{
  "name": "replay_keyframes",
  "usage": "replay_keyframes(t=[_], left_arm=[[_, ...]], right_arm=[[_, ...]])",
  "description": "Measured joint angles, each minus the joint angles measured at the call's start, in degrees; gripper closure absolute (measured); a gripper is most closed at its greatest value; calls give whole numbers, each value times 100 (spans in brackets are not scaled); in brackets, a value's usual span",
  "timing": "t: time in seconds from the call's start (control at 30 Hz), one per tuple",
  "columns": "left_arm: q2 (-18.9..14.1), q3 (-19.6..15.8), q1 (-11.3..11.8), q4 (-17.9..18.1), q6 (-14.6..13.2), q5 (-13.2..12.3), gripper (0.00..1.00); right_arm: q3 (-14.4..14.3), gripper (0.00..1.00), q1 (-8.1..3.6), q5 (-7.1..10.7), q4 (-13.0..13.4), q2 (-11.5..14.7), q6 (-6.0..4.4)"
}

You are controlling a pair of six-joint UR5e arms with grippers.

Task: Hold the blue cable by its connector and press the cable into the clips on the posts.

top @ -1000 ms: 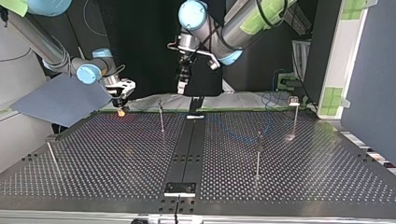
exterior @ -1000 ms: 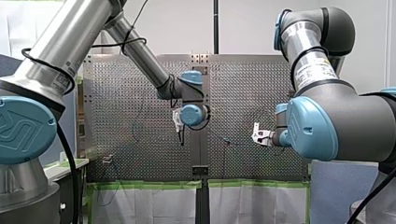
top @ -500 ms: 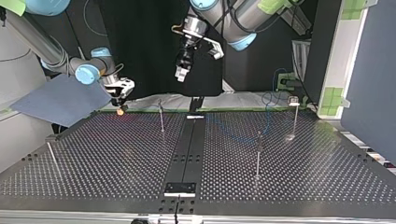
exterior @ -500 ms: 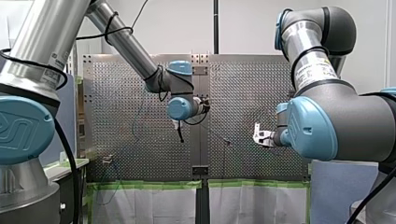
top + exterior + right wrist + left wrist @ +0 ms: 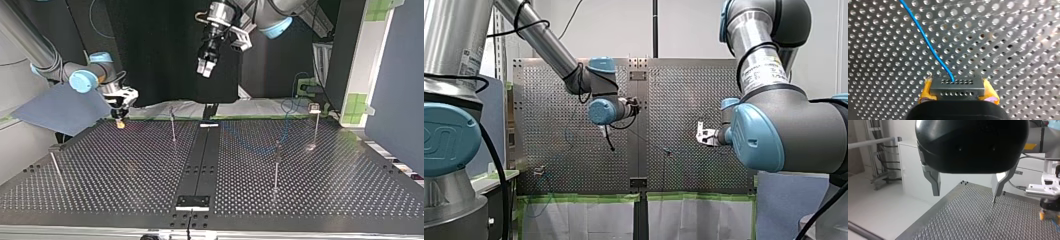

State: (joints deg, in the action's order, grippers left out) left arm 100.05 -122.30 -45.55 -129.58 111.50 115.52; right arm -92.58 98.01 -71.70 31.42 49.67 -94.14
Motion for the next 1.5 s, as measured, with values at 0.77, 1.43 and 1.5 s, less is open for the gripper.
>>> replay_keyframes(t=[0.77,1.43,1.5], left_arm=[[966,-1272,194,767,88,-130,0],[976,-1417,273,854,-199,-132,0],[976,-1417,273,854,-199,-131,0]], right_arm=[[-261,100,-96,85,-27,528,-15],[-266,100,-58,111,6,532,0],[-266,100,-59,111,6,532,-1]])
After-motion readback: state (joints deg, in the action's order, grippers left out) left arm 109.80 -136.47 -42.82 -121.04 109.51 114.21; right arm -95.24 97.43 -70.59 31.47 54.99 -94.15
